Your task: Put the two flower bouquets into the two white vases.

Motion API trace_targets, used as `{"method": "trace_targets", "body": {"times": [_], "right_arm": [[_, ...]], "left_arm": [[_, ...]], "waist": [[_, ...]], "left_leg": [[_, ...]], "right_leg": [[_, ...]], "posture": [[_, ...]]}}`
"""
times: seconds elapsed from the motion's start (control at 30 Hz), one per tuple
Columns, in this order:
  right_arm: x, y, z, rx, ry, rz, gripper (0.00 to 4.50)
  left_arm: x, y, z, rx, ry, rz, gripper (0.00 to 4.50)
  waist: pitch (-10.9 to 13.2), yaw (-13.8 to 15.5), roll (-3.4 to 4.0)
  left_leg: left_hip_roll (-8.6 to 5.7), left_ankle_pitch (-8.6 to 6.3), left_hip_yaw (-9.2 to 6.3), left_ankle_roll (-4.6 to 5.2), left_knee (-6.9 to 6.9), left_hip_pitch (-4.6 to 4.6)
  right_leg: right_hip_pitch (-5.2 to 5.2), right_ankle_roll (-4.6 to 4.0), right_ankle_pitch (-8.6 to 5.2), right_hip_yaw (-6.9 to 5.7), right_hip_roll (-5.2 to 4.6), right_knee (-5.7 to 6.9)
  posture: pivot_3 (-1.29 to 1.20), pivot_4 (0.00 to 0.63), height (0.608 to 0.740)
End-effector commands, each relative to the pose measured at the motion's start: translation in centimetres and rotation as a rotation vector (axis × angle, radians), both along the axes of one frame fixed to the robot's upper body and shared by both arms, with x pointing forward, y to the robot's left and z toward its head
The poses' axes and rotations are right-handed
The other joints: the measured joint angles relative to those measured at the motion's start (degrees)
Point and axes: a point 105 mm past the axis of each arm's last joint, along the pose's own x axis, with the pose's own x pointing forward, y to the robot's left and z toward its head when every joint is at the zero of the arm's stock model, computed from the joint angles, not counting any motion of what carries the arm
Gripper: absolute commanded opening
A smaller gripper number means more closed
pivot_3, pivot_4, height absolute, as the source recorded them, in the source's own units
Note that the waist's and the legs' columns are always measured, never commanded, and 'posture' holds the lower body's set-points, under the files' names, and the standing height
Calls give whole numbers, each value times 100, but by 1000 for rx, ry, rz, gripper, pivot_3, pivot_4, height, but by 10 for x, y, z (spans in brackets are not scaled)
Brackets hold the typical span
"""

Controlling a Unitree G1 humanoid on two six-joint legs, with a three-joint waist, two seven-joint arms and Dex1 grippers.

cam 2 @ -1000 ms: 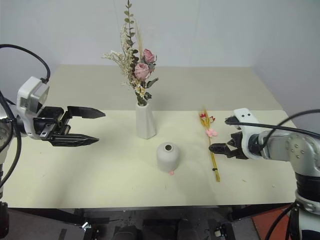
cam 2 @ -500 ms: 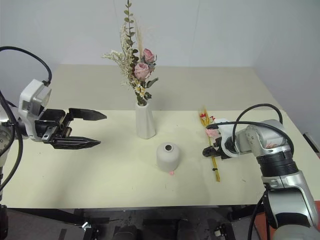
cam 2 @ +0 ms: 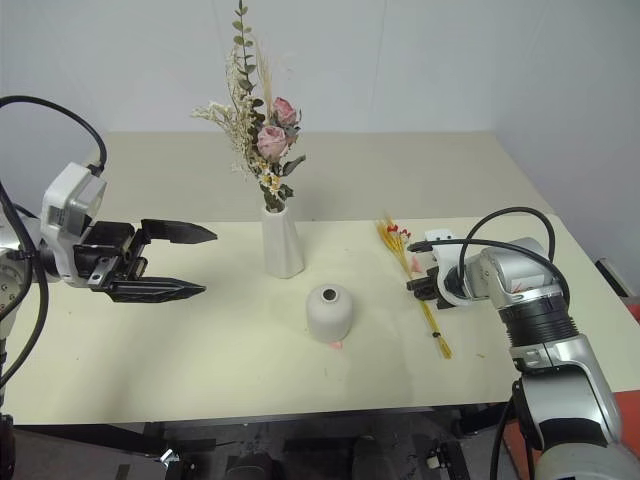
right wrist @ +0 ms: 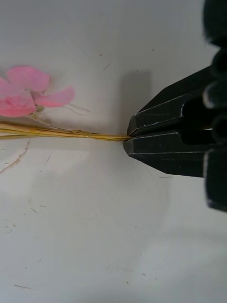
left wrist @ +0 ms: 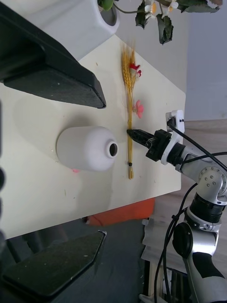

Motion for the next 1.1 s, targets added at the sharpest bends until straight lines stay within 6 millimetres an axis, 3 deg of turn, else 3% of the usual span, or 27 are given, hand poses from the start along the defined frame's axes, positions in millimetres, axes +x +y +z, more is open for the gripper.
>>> {"method": "trace_targets", "body": {"times": [0.03, 0.23, 0.33, 0.67, 0.83, 1.1], "right_arm": [[6, -3, 28, 70, -147, -25, 31], [0, -7, 74, 144, -475, -35, 31], [-16, 0, 101, 230, -741, -27, 31], [-63, 64, 151, 522, -1092, 321, 31], [-76, 89, 166, 616, -1179, 424, 31], [-81, 121, 160, 689, -1172, 517, 31]], "left_arm": [[-4, -1, 9, 2, -41, -6, 4500], [-2, -3, 9, -4, -36, -7, 4500], [0, -1, 9, -8, -31, -3, 4500], [7, -3, 10, -11, -29, -18, 4500], [8, -6, 12, -12, -32, -27, 4500], [8, -10, 13, -13, -32, -42, 4500]], "waist": [[0, 7, 0], [2, 32, 3], [2, 39, 3], [3, -1, 6], [4, 5, 6], [4, 12, 7]], "left_leg": [[0, 0, 0, 0, 0, 0], [-2, 0, -2, 0, -6, -8], [-1, 0, -5, 0, -11, -6], [3, 1, -3, -2, -17, 17], [2, 1, -4, -2, -19, 15], [1, 2, -4, -3, -18, 15]], "right_leg": [[0, 0, 0, 0, 0, 1], [-5, 1, 0, -2, -3, -2], [-4, 2, 0, -5, -2, -4], [2, 1, 0, 1, 6, 7], [1, 0, 0, 1, 4, 4], [1, -1, 0, 0, 2, 6]], "posture": [[0, 150, 740], [0, 150, 740], [0, 150, 740], [0, 150, 740], [0, 150, 740], [0, 150, 740]]}}
